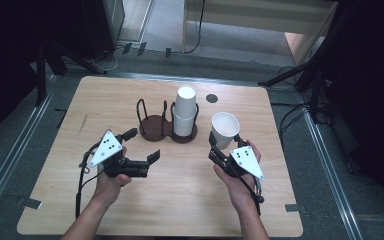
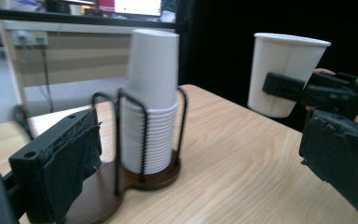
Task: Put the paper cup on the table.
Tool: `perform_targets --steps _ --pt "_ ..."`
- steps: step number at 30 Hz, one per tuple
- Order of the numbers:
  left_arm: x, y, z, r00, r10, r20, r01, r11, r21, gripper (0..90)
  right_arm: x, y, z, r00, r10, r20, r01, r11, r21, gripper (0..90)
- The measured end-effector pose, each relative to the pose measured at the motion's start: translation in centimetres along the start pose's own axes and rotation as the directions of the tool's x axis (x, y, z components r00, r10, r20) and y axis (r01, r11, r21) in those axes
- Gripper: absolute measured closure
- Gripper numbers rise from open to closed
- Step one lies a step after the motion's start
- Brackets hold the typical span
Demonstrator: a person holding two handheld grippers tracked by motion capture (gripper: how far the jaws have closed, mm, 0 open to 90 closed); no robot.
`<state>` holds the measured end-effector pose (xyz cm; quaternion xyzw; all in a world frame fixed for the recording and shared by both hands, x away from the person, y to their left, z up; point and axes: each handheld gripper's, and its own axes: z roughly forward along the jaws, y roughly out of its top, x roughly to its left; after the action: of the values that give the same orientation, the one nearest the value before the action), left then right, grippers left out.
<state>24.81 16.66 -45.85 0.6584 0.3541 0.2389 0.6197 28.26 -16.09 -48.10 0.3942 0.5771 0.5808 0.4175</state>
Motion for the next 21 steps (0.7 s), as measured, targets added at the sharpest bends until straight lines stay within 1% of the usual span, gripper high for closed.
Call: perform_targets --steps 1,2,4,6,7,8,9,11,14,17,18,19,21 --pt "0.3 -0.2 -0.4 0.9998 -0.006 -0.019 0.006 1.0 -0.002 0.0 -0.3 -0.1 0.2 0.9999 0.001 0.011 -0.001 1.0 0.002 31.9" --pt "0.5 -0.3 -0.5 0.9996 -0.011 -0.025 0.011 0.9999 -0.003 0.0 -0.6 -0.2 0.4 0.9998 -0.002 0.02 0.002 1.0 0.006 31.9" --pt "1.1 -0.8 -1.2 0.9989 -0.02 -0.043 0.02 0.9998 -0.005 0.0 -1.0 -0.3 0.7 0.9996 -0.004 0.029 0.004 1.0 0.014 31.9" --pt "1.6 -1.2 -1.9 0.9975 -0.023 -0.066 0.022 0.9997 -0.005 0.0 -1.4 -0.5 1.1 0.9994 -0.006 0.035 0.006 1.0 0.02 31.9" --pt "1.8 -1.4 -2.1 0.9972 -0.022 -0.072 0.022 0.9998 -0.002 0.0 -1.6 -0.5 1.2 0.9993 0.001 0.037 -0.002 1.0 0.02 32.0" --pt "2.0 -1.6 -2.4 0.9961 -0.016 -0.087 0.017 0.9999 0.002 0.0 -1.7 -0.6 1.4 0.9992 0.004 0.039 -0.005 1.0 0.02 31.9" --pt "2.3 -1.9 -2.8 0.9943 -0.015 -0.106 0.016 0.9999 0.003 0.0 -1.9 -0.6 1.6 0.999 0.006 0.044 -0.007 1.0 0.019 32.0" --pt "2.8 -2.5 -3.5 0.992 -0.007 -0.126 0.009 0.9999 0.011 0.0 -2.4 -0.6 2.0 0.9984 0.019 0.053 -0.02 1.0 0.018 32.0" --pt "3.4 -3.3 -4.5 0.988 -0.017 -0.154 0.019 0.9997 0.014 0.0 -2.9 -0.6 2.6 0.9974 0.014 0.071 -0.016 0.999 0.027 32.6" --pt "4.3 -4.3 -5.6 0.9818 -0.029 -0.188 0.034 0.9993 0.019 0.0 -3.6 -0.6 3.1 0.9976 0.008 0.068 -0.01 1.0 0.025 33.9" --pt "4.7 -4.6 -6.0 0.9799 -0.032 -0.197 0.037 0.999 0.023 0.0 -4.0 -0.7 3.4 0.9978 0.02 0.063 -0.021 1.0 0.019 34.5" --pt "5.0 -4.9 -6.3 0.9775 -0.037 -0.208 0.043 0.9987 0.026 0.0 -4.3 -0.8 3.6 0.998 0.023 0.059 -0.025 0.999 0.025 34.7" --pt "5.6 -5.4 -7.1 0.9719 -0.044 -0.231 0.052 0.9982 0.03 0.0 -4.9 -1.1 4.0 0.9988 -0.002 0.05 -0.001 0.998 0.062 35.0"
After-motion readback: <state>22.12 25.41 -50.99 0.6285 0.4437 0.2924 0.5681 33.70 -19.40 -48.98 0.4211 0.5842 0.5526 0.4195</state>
